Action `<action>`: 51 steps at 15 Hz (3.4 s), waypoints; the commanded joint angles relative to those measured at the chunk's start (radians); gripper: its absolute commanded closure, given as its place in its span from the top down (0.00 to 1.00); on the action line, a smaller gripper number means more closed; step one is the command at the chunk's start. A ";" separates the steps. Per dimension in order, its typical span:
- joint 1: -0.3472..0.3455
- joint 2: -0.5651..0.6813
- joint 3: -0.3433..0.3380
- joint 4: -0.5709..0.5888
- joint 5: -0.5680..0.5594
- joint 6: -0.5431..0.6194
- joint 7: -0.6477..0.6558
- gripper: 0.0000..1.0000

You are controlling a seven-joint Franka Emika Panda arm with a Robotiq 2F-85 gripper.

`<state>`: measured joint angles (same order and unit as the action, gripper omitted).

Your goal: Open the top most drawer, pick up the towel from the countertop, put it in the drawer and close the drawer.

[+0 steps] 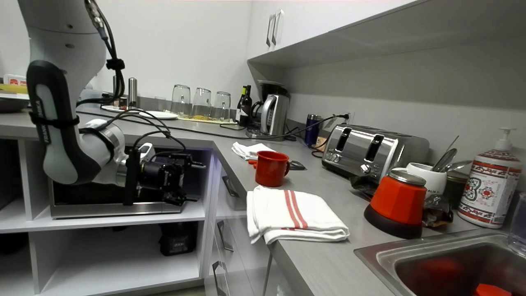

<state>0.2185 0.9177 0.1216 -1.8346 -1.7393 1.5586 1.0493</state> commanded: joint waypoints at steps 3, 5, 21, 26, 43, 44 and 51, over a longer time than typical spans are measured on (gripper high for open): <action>0.008 0.137 -0.008 0.154 -0.066 -0.044 0.057 1.00; 0.005 0.172 -0.013 0.203 -0.080 -0.037 0.075 1.00; -0.010 0.381 -0.063 0.556 -0.081 -0.004 0.033 1.00; -0.023 0.437 -0.076 0.651 -0.064 0.012 -0.013 0.97; -0.004 0.456 -0.108 0.700 0.005 -0.028 0.002 0.02; 0.001 0.455 -0.110 0.691 0.003 -0.029 0.006 0.02; 0.031 0.412 -0.090 0.575 -0.018 -0.079 0.082 0.02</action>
<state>0.2048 1.3633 0.0219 -1.1547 -1.7664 1.5394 1.0615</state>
